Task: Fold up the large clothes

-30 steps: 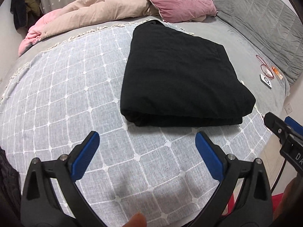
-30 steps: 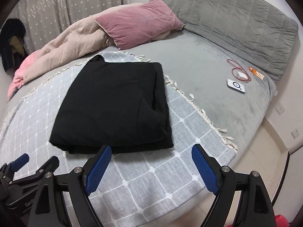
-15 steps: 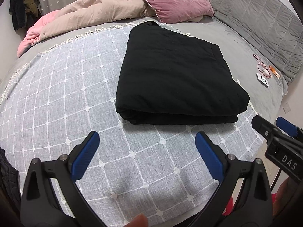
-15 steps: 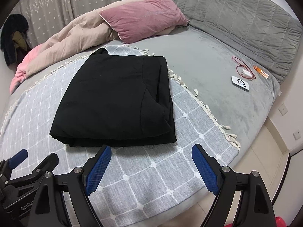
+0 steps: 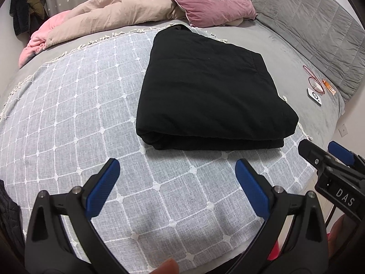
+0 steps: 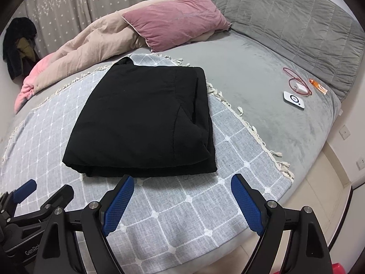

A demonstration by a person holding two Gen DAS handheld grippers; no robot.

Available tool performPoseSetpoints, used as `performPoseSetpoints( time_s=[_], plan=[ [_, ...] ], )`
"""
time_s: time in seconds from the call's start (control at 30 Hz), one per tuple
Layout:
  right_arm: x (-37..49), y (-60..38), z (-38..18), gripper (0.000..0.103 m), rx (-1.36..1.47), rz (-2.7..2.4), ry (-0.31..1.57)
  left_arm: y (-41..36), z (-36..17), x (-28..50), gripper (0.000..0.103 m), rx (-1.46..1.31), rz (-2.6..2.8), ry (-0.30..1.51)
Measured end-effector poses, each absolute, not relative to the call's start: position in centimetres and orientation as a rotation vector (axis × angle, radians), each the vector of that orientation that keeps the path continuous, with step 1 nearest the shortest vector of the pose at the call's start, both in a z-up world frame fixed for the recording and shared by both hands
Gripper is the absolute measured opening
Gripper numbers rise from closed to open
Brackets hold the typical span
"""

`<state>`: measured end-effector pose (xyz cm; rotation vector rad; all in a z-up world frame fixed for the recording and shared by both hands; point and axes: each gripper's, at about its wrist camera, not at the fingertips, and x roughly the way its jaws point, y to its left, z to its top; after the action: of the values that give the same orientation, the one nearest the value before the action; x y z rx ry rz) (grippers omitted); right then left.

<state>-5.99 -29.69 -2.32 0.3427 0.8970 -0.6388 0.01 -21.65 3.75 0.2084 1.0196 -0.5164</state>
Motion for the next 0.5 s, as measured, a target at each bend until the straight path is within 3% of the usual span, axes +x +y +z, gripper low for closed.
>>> performPoseSetpoints(
  time_s=[0.5],
  plan=[
    [-6.01,-29.72,-2.49,0.088,0.351,-0.640,0.897,-21.67,3.74,-0.09,0.100,0.200,-0.526,1.024]
  ],
)
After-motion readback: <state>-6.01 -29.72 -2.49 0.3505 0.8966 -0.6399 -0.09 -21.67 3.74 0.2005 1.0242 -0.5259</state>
